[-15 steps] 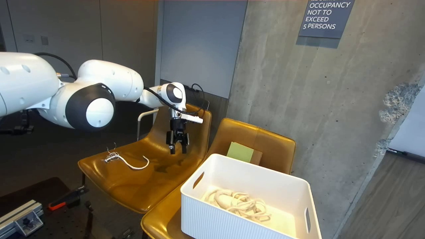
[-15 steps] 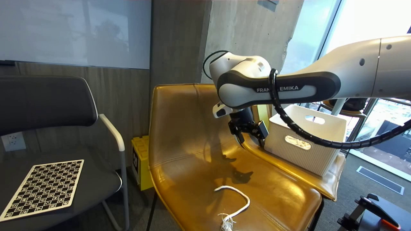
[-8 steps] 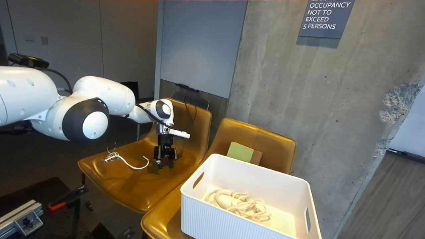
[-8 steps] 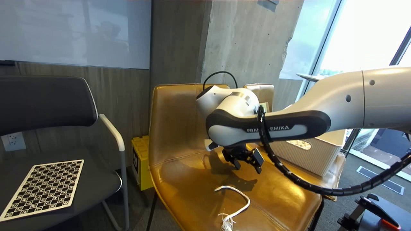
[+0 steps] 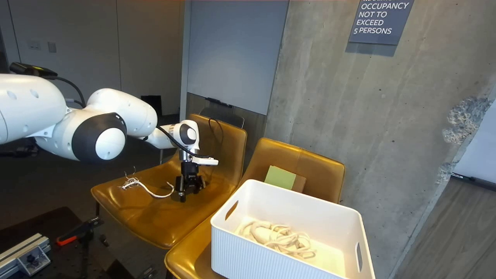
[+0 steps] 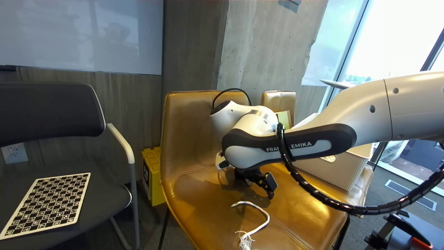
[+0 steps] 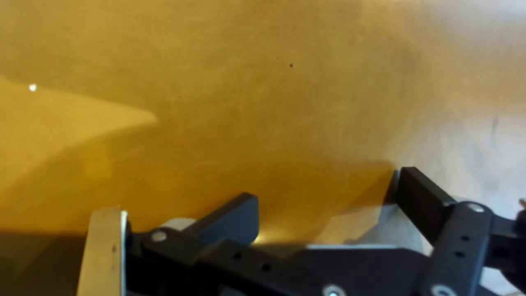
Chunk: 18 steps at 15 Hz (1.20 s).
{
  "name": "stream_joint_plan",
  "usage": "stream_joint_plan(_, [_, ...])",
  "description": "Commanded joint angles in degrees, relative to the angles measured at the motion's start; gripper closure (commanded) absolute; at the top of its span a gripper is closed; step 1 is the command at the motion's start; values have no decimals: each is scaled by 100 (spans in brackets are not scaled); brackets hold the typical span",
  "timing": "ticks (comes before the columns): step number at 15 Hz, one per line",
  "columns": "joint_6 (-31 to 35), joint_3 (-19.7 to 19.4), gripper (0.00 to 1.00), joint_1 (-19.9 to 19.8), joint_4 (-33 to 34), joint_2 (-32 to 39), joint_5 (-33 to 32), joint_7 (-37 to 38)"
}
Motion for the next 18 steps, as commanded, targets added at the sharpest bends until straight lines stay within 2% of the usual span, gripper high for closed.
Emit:
stream_joint_plan(1, [786,407,0,-220,-633,-250,392,281])
stream_joint_plan(4, [1110,580,0,-441,-1332,-729,603,219])
stream_joint_plan(9, [2423,846,0,-864,-2887,-1529,883,168])
stream_joint_plan(13, [3452,1237,0,-1324,-4133,-2147,870,-65])
stream_joint_plan(18, [4735,1242,0,-1509,-5630,-2673,616,-491])
